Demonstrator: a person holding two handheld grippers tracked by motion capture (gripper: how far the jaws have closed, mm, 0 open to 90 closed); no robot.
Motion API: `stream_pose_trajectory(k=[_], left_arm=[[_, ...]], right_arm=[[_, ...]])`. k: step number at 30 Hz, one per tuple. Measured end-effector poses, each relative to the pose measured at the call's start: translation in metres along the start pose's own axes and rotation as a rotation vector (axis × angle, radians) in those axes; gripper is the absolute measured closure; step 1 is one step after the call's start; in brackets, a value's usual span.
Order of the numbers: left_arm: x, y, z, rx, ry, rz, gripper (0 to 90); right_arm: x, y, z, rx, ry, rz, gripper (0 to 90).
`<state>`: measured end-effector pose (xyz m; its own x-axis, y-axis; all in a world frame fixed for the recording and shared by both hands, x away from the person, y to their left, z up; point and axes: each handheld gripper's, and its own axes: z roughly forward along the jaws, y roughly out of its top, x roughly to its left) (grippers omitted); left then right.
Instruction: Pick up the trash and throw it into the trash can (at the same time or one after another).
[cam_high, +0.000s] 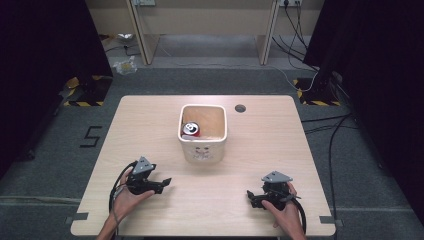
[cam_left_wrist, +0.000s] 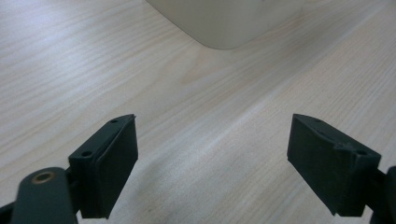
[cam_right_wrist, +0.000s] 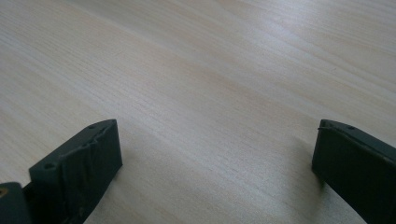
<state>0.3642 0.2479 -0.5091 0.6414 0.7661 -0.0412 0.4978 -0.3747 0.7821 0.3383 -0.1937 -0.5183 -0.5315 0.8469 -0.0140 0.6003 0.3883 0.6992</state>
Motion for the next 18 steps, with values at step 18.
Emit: stream_pose_trajectory(k=[18], left_arm=[[-0.006, -0.014, -0.001, 0.050, -0.007, 0.010, 16.0]], right_arm=[[0.000, 0.000, 0.000, 0.000, 0.001, -0.005, 1.6]])
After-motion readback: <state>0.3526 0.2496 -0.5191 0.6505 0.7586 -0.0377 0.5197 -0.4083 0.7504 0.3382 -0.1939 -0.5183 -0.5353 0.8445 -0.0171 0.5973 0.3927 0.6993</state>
